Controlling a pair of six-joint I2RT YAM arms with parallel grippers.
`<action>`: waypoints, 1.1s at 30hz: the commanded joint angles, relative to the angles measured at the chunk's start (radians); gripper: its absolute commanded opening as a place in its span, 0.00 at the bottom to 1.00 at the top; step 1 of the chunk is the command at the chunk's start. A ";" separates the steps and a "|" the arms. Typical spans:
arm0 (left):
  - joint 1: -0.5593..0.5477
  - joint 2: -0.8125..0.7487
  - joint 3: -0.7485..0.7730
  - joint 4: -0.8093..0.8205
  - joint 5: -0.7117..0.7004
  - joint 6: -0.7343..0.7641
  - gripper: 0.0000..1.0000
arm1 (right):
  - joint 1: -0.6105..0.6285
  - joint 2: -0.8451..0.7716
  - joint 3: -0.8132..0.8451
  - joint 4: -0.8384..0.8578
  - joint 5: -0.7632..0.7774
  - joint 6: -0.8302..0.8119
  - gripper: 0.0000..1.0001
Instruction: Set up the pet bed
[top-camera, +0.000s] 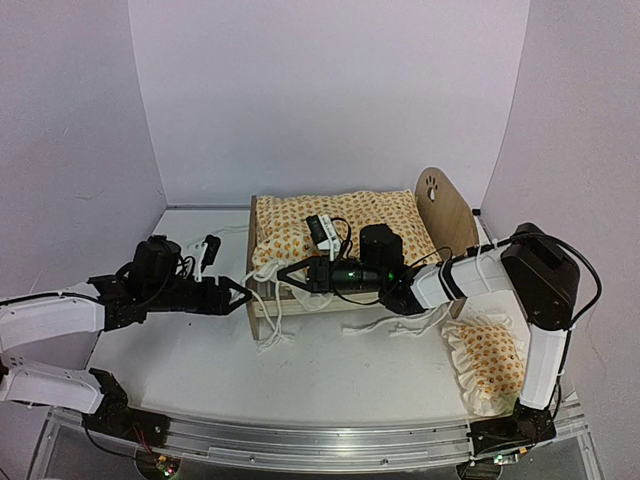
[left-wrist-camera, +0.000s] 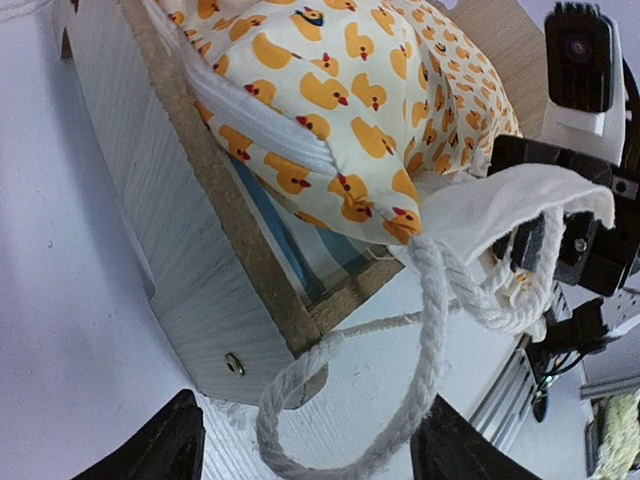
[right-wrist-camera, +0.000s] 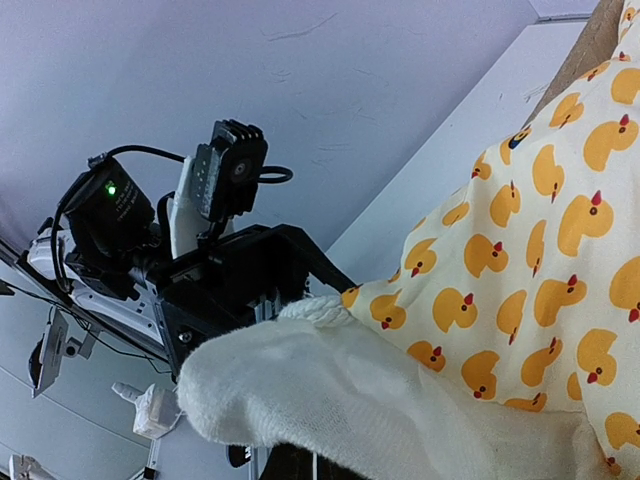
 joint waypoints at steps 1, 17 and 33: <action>-0.001 0.005 0.082 0.026 0.039 0.023 0.60 | -0.007 -0.039 0.021 0.053 -0.019 -0.003 0.00; -0.001 0.115 0.522 -0.257 -0.102 0.324 0.00 | -0.025 -0.056 0.005 0.053 -0.006 -0.018 0.00; -0.001 0.395 0.910 -0.102 -0.173 0.621 0.00 | -0.026 -0.027 0.018 0.053 -0.013 -0.021 0.00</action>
